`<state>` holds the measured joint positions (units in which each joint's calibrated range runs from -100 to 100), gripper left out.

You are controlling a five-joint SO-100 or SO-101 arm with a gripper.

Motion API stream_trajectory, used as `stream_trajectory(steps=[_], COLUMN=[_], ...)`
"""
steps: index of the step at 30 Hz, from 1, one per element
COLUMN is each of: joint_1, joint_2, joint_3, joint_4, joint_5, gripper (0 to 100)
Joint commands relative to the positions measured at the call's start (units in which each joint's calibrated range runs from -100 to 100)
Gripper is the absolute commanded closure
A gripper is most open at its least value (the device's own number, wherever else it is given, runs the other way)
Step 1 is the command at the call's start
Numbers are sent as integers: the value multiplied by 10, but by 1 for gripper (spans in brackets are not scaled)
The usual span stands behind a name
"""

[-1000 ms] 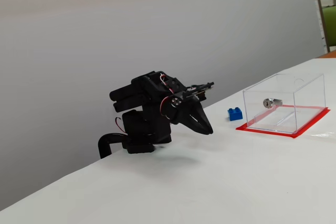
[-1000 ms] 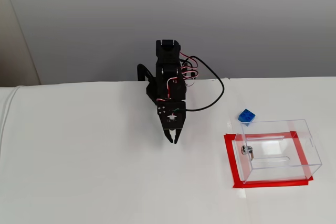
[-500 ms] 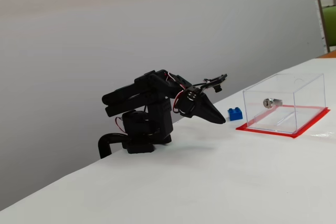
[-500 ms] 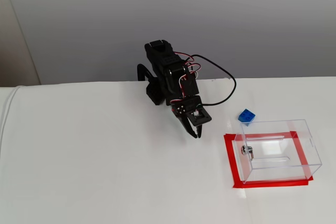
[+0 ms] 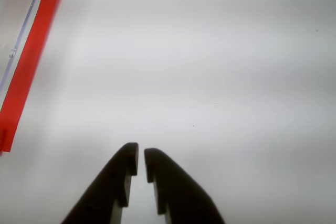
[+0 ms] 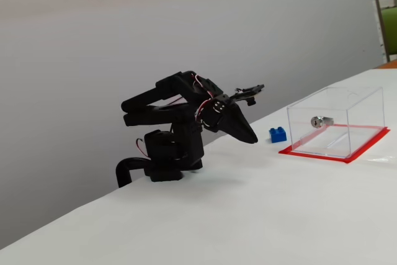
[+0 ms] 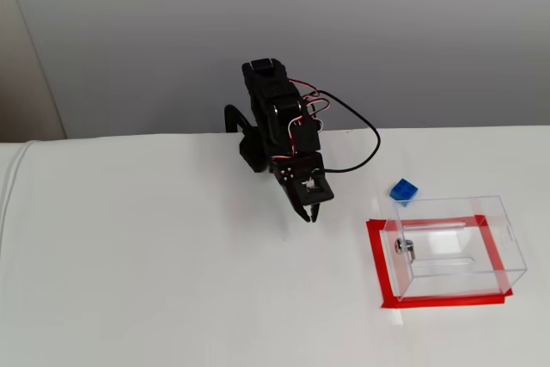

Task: Pick the blue lego brick and place it into the transparent box

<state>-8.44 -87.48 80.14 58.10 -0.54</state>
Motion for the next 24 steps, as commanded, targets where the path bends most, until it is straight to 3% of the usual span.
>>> stream_trajectory(steps=[1, 10, 24], joint_1=[-2, -183, -431], joint_2=[93, 228, 252], joint_3=[-84, -202, -209], joint_4=[-1, -2, 5], joint_5=[0, -2, -5], gripper=[99, 99, 99])
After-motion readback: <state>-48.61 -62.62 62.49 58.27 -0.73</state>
